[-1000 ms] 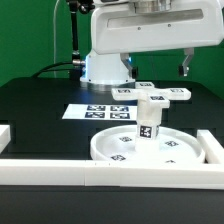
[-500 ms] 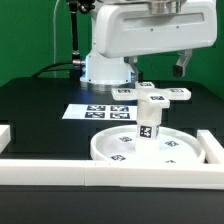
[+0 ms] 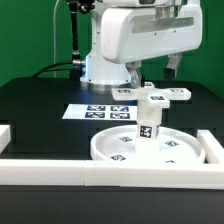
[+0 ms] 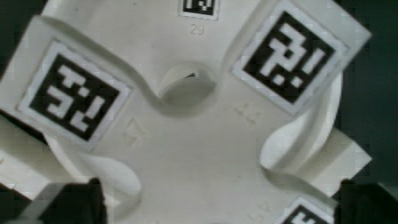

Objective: Assemble round table

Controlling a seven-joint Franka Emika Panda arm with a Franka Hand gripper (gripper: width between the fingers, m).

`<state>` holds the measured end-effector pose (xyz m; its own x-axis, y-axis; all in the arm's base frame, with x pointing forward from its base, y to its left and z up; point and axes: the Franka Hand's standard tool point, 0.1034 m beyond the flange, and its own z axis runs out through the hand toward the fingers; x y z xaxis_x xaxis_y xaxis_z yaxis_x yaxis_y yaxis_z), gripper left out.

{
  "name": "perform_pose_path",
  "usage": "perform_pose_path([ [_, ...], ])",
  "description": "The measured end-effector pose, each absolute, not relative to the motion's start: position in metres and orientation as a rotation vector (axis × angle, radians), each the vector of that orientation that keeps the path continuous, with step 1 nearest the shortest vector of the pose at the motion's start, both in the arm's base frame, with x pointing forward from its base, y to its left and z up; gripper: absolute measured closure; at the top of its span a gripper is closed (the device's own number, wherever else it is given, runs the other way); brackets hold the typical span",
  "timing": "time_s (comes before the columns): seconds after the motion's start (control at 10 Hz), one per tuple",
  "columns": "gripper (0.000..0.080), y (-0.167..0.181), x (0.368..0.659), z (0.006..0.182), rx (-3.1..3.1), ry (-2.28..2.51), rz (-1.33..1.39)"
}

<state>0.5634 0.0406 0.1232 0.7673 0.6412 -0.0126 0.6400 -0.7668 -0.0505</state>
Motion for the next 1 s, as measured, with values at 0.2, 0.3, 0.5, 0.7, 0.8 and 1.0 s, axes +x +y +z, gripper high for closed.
perform_pose_path([
  [0.2,0.0151,0.039,0.566,0.121,-2.92,-1.042,0.047],
  [0.3,0.0151,0.039,0.568,0.12,-2.922,-1.042,0.048],
  [0.5,0.0151,0.036,0.567,0.116,-2.924,-1.037,0.059],
  [0.7,0.0151,0.036,0.566,0.112,-2.927,-1.029,0.066],
  [0.8,0.0151,0.036,0.565,0.11,-2.927,-1.028,0.073],
  [1.0,0.0151,0.035,0.564,0.106,-2.931,-1.016,0.084],
])
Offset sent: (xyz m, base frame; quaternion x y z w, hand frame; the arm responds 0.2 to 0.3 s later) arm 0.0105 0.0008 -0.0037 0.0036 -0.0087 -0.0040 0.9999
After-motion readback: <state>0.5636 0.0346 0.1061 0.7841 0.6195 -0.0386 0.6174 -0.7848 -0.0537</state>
